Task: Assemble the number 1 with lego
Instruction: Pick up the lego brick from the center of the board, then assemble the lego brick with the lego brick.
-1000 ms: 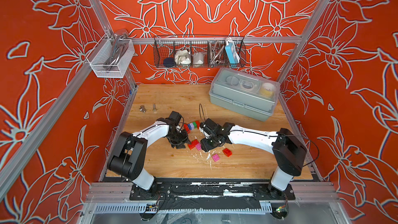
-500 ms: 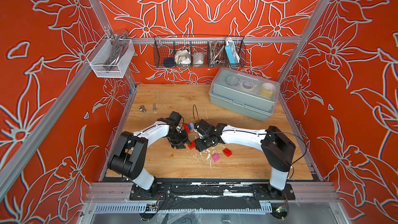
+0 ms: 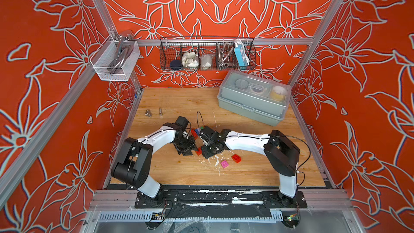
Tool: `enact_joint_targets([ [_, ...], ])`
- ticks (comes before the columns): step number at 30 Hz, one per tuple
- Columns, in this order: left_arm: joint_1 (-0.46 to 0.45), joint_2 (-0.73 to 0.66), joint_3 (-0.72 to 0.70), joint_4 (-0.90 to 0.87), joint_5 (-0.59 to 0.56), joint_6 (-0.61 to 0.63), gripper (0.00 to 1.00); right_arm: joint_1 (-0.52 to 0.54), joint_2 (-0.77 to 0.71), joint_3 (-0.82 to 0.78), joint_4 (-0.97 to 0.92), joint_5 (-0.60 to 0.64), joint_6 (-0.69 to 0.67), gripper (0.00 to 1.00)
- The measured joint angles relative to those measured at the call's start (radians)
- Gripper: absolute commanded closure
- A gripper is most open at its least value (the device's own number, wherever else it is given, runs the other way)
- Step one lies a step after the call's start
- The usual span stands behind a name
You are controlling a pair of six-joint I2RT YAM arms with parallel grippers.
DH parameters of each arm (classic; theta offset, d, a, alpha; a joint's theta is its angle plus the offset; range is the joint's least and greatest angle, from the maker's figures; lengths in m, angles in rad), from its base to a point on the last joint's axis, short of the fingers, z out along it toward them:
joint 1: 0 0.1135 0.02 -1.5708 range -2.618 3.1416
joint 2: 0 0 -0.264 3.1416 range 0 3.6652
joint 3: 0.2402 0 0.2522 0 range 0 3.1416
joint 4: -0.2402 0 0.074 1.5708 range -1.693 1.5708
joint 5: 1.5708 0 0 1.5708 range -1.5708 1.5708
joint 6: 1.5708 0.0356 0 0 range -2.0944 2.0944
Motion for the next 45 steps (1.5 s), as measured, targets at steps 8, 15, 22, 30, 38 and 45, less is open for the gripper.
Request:
enact_joint_targets([
  [8, 0.013, -0.013, 0.0, -0.02, 0.002, 0.017, 0.59, 0.0, 0.004, 0.005, -0.006, 0.006, -0.003, 0.63],
  [15, 0.032, -0.032, 0.0, -0.035, 0.007, 0.03, 0.59, 0.0, -0.035, 0.005, -0.029, 0.005, -0.002, 0.68],
  [22, 0.038, -0.035, -0.011, -0.035, 0.017, 0.04, 0.59, 0.0, -0.045, 0.076, -0.068, -0.006, -0.01, 0.67],
  [30, 0.042, -0.046, -0.034, -0.04, 0.024, 0.044, 0.59, 0.0, -0.002, 0.17, -0.078, -0.008, -0.031, 0.67],
  [38, 0.051, -0.06, -0.041, -0.05, 0.026, 0.047, 0.61, -0.001, 0.042, 0.174, -0.093, -0.033, -0.034, 0.67],
  [45, 0.071, -0.072, -0.044, -0.07, 0.026, 0.064, 0.61, -0.007, 0.066, 0.196, -0.103, -0.043, -0.039, 0.66],
])
